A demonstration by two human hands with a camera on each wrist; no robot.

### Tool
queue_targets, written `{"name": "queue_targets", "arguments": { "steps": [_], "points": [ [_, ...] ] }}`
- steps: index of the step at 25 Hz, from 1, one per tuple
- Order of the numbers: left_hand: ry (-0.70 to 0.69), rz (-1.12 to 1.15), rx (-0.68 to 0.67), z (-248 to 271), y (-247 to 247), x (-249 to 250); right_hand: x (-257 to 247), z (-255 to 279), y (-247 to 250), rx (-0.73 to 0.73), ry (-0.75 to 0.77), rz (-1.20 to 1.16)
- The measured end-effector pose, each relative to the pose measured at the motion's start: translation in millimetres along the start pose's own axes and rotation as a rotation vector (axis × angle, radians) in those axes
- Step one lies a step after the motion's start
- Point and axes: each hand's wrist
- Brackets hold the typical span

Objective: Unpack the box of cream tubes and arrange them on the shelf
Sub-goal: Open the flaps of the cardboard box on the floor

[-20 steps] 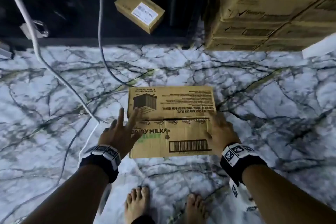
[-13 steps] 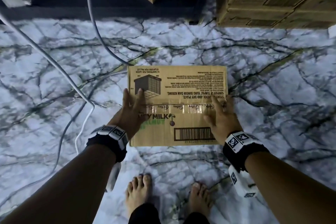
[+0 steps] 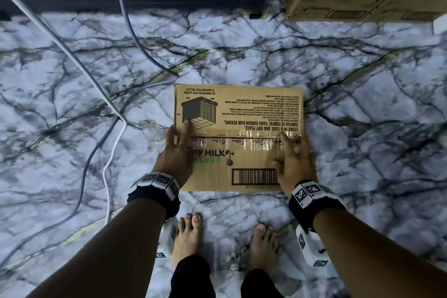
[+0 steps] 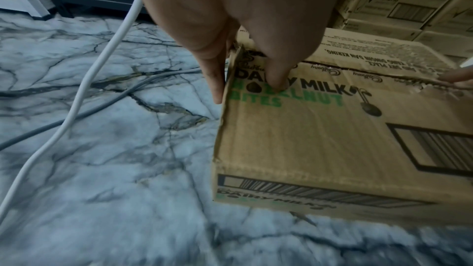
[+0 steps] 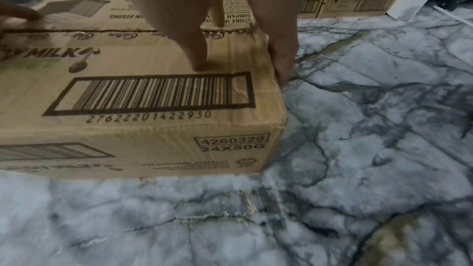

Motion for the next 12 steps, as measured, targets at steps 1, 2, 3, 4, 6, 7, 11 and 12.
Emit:
{"name": "queue_targets", "arguments": {
  "steps": [1, 2, 3, 4, 6, 7, 11, 12],
  "points": [
    [0.008, -0.003, -0.010, 9.3, -2.7, -0.5, 2.7, 8.3, 0.0, -0.012, -0.006, 0.000],
    [0.018, -0.005, -0.019, 19.0, -5.5, -1.6, 5.9, 16.7, -1.0, -0.021, -0.010, -0.006],
    [0.027, -0.003, -0.025, 28.9, -8.3, -2.9, 9.0, 25.1, -2.5, -0.021, -0.014, -0.014],
    [0.030, 0.001, -0.023, 35.9, -11.2, -5.1, 11.6, 30.9, -4.5, -0.017, -0.016, -0.018],
    [0.041, 0.014, -0.023, 51.6, -15.7, -8.6, 18.7, 44.8, -11.0, -0.023, -0.022, -0.023],
    [0.045, 0.021, -0.023, 58.6, -18.5, -10.8, 22.8, 50.9, -14.7, -0.028, -0.024, -0.027],
    [0.029, 0.031, -0.021, 83.6, -29.9, -22.0, 35.8, 69.9, -26.4, -0.008, -0.018, -0.031],
    [0.027, 0.034, -0.022, 88.0, -31.9, -23.4, 37.6, 73.0, -28.5, -0.001, -0.020, -0.030]
  ]
}}
Point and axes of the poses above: each hand's wrist, its own z-axis away from the middle knuckle, its own y-axis out of the back of the hand, x = y × z, and after that the axes turned 13 degrees about x, right-handed
